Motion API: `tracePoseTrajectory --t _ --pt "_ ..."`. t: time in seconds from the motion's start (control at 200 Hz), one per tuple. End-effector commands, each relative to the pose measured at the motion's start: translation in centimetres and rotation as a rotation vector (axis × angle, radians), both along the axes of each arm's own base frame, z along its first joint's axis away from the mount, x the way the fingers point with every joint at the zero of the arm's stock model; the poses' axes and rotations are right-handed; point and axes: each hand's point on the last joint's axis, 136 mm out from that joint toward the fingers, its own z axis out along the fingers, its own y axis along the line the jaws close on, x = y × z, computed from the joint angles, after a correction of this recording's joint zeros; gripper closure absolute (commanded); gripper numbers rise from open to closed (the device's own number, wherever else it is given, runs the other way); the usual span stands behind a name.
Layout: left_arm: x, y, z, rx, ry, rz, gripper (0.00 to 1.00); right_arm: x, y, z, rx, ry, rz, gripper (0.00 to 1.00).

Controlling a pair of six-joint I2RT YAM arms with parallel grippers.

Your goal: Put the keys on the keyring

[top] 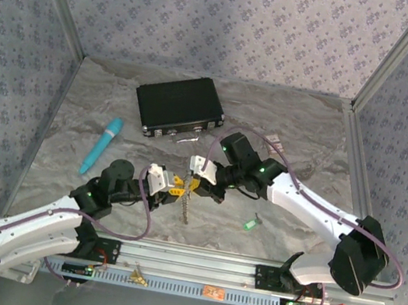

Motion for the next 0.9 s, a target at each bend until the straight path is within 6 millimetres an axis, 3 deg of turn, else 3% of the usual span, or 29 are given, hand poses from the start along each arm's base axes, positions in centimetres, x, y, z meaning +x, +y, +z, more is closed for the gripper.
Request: tracePoseTrajectory --t 0.0,0.12,0.145,0.575,0.83,0.895 --pt "0.2 0.1 0.7 0.035 -0.001 0.011 0.78 -0.1 -0.7 -0.3 -0.109 -0.046 0.029 1.00" --pt "0.2 0.0 0.6 0.037 0.003 0.007 0.80 -0.2 -1.1 -1.0 -0.177 -0.067 0.047 1.00" --pt "0.2 0.0 0.7 0.033 0.000 0.007 0.80 0.2 -0.6 0.0 -0.167 -0.092 0.049 1.00" --pt "0.4 -0.4 1.4 -0.019 -0.015 0.008 0.83 -0.3 0.6 0.2 -0.181 -0.116 0.093 1.00" --pt "0.6 -0.4 1.7 -0.032 -0.033 0.011 0.99 -0.6 0.7 0.4 -0.154 -0.099 0.089 1.00" --pt "0.5 -0.5 1.6 -0.034 -0.030 0.007 1.00 -0.3 0.6 0.9 -0.106 -0.087 0.063 0.86"
